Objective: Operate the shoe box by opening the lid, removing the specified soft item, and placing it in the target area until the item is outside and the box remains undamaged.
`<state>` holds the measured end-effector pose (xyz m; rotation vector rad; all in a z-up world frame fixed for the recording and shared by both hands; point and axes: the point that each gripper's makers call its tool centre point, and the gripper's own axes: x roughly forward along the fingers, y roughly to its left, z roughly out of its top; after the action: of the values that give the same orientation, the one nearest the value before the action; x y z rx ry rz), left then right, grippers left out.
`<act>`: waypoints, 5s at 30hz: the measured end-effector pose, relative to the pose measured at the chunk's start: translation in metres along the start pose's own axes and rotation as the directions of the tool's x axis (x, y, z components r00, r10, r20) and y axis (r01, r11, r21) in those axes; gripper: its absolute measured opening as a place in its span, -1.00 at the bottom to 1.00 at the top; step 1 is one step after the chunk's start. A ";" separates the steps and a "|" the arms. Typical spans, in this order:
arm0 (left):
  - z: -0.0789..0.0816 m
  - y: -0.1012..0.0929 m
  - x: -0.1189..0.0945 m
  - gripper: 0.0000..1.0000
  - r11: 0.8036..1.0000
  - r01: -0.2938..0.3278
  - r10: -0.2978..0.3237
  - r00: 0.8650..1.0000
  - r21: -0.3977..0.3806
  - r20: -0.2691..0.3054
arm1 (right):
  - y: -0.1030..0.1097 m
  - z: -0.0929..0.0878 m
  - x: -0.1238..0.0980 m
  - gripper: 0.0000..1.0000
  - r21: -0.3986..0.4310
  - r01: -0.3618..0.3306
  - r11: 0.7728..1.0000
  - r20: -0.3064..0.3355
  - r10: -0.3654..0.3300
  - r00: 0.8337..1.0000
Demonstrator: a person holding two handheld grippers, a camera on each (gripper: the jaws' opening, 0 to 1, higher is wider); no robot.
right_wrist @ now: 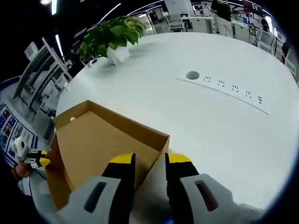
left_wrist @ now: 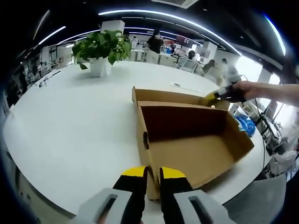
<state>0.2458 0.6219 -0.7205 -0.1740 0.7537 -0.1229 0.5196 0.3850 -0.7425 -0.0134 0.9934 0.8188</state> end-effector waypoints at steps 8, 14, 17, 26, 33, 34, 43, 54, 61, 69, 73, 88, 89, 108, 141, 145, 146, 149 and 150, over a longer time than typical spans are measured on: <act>-0.001 0.000 0.000 -0.80 1.000 0.001 -0.001 1.000 0.003 0.003 | -0.003 -0.012 0.009 -0.58 0.036 0.039 0.999 -0.079 -0.036 0.996; -0.001 -0.003 -0.001 -0.80 1.000 0.006 -0.006 1.000 0.003 0.004 | -0.009 -0.014 0.005 -0.77 0.090 0.104 0.991 -0.081 -0.096 0.992; -0.001 -0.003 -0.001 -0.80 1.000 0.008 -0.008 1.000 0.005 0.003 | -0.009 -0.011 0.002 -0.81 0.116 0.113 0.987 -0.073 -0.105 0.992; 0.001 -0.007 0.002 -0.80 1.000 0.022 -0.022 1.000 0.005 0.010 | -0.013 -0.001 -0.014 -0.86 0.110 0.148 0.983 -0.040 -0.145 0.989; 0.001 -0.009 0.001 -0.81 1.000 0.024 -0.024 1.000 0.009 0.007 | -0.013 0.008 -0.026 -0.88 0.113 0.157 0.981 -0.010 -0.157 0.988; 0.001 -0.010 0.000 -0.81 1.000 0.023 -0.023 1.000 0.010 0.007 | -0.011 0.009 -0.029 -0.88 0.110 0.160 0.981 -0.004 -0.160 0.987; 0.004 -0.009 0.003 -0.82 1.000 0.013 -0.013 1.000 0.006 0.001 | -0.006 0.023 -0.052 -0.91 0.097 0.172 0.980 0.052 -0.177 0.983; 0.009 -0.008 0.008 -0.85 1.000 -0.009 0.009 1.000 0.004 -0.008 | 0.006 0.035 -0.083 -0.92 0.083 0.163 0.983 0.121 -0.173 0.978; 0.013 -0.009 0.012 -0.87 0.999 -0.045 0.046 0.999 0.015 -0.025 | 0.017 0.044 -0.107 -0.93 0.044 0.157 0.987 0.174 -0.162 0.971; 0.015 -0.010 0.015 -0.88 0.998 -0.055 0.055 0.998 -0.005 -0.022 | 0.029 0.045 -0.130 -0.93 -0.014 0.159 0.987 0.210 -0.153 0.966; 0.017 -0.010 0.016 -0.88 0.998 -0.057 0.057 0.998 -0.016 -0.022 | 0.034 0.045 -0.138 -0.93 -0.019 0.152 0.988 0.231 -0.144 0.962; 0.020 -0.008 0.021 -0.89 0.995 -0.061 0.061 0.998 -0.074 -0.012 | 0.061 0.028 -0.172 -0.94 -0.051 0.155 0.987 0.316 -0.131 0.940; 0.020 -0.008 0.021 -0.89 0.995 -0.062 0.061 0.998 -0.077 -0.012 | 0.062 0.027 -0.174 -0.94 -0.052 0.154 0.987 0.324 -0.130 0.937; 0.020 -0.008 0.022 -0.90 0.995 -0.067 0.067 0.998 -0.077 -0.006 | 0.105 -0.013 -0.201 -0.94 -0.127 0.196 0.972 0.399 -0.131 0.908; 0.020 -0.009 0.021 -0.88 0.996 -0.048 0.048 0.999 -0.075 0.003 | 0.128 -0.095 -0.198 -0.97 -0.205 0.369 0.907 0.492 -0.230 0.840; 0.021 -0.010 0.021 -0.87 0.997 -0.040 0.041 0.999 -0.062 0.004 | 0.129 -0.101 -0.196 -0.97 -0.211 0.374 0.903 0.490 -0.233 0.840; 0.022 -0.010 0.020 -0.87 0.998 -0.035 0.036 0.999 -0.060 0.011 | 0.129 -0.102 -0.196 -0.97 -0.212 0.374 0.903 0.488 -0.234 0.841; 0.024 -0.010 0.017 -0.87 0.998 -0.029 0.030 0.999 -0.055 0.025 | 0.128 -0.111 -0.192 -0.99 -0.211 0.379 0.901 0.459 -0.251 0.852; 0.026 -0.009 0.015 -0.86 0.998 -0.034 0.036 0.999 -0.053 0.029 | 0.129 -0.112 -0.192 -0.99 -0.202 0.374 0.905 0.460 -0.250 0.852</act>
<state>0.2741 0.6132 -0.7103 -0.2118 0.7303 -0.0672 0.3045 0.3195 -0.6195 -0.2334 0.4337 0.6154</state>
